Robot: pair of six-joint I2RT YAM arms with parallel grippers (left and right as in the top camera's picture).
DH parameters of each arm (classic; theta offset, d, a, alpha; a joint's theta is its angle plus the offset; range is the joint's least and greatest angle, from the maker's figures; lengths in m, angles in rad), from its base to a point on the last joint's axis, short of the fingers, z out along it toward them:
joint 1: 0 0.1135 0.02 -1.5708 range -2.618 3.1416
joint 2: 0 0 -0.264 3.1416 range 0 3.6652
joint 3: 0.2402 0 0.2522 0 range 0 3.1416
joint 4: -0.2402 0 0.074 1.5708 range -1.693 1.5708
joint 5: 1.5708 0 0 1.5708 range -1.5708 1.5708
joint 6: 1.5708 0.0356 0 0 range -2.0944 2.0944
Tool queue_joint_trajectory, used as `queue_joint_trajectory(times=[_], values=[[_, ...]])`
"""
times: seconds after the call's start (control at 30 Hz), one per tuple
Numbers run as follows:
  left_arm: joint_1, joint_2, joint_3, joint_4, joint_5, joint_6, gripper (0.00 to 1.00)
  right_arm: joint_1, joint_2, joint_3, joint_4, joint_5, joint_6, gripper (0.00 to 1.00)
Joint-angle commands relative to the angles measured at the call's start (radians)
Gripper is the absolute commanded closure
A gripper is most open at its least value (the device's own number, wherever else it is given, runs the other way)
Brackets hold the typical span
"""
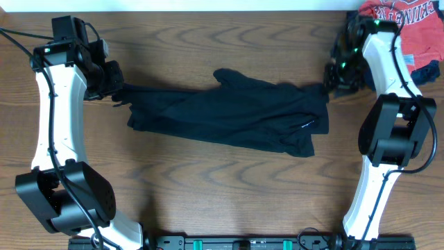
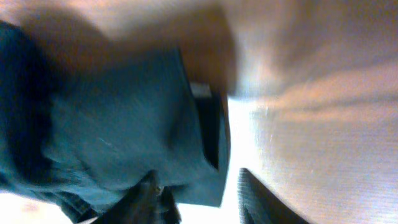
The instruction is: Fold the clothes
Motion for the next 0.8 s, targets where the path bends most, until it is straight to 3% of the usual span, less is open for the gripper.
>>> queue_joint_trajectory(times=[0.0, 0.1, 0.27, 0.77], values=[[0.004, 0.016, -0.008, -0.003, -0.016, 0.009, 0.94, 0.004, -0.090, 0.135, 0.028, -0.044, -0.043, 0.47], [0.004, 0.016, -0.008, -0.003, -0.016, 0.009, 0.94, 0.035, -0.096, 0.238, 0.074, -0.079, -0.057, 0.37], [0.004, 0.016, -0.008, -0.003, -0.016, 0.009, 0.94, 0.143, -0.089, 0.246, 0.218, -0.082, -0.056, 0.27], [0.004, 0.016, -0.008, 0.005, -0.016, 0.009, 0.94, 0.470, 0.159, 0.230, 0.454, -0.013, -0.029, 0.27]])
